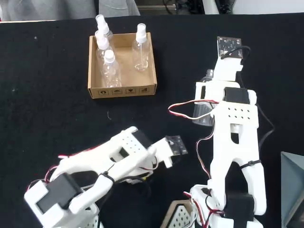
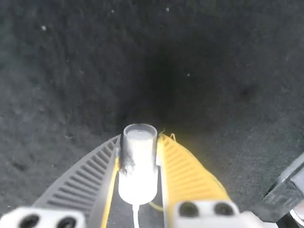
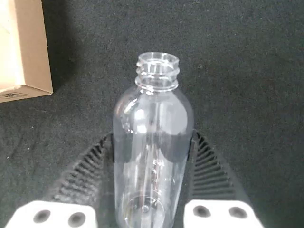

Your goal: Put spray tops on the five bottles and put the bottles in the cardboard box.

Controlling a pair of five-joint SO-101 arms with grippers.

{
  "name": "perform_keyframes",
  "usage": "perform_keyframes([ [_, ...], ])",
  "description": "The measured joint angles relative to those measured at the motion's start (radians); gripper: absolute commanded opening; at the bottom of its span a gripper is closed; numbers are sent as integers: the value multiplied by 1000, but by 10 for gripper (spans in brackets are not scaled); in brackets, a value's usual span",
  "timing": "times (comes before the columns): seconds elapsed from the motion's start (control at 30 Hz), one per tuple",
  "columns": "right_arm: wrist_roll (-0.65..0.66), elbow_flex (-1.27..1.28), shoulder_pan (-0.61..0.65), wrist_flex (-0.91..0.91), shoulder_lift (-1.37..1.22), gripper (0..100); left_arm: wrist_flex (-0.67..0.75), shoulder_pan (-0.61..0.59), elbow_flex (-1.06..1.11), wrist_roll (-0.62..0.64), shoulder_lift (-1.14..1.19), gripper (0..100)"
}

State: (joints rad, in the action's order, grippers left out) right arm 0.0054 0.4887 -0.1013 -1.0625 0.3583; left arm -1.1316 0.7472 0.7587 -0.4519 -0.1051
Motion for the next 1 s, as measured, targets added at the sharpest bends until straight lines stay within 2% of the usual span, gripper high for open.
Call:
perform_keyframes([
  [0.23,0,0,0,0,0,99,-32,0,-41,2,48,107],
  [0.4,0,0,0,0,0,99,-34,0,-46,-2,52,199],
  [0.6,0,0,0,0,0,99,-32,-3,-57,0,58,201],
  [0.67,0,0,0,0,0,99,-32,-3,-58,2,60,180],
  [0.83,0,0,0,0,0,99,-32,-3,-57,5,60,37],
  [1.0,0,0,0,0,0,99,-34,11,-43,9,55,33],
])
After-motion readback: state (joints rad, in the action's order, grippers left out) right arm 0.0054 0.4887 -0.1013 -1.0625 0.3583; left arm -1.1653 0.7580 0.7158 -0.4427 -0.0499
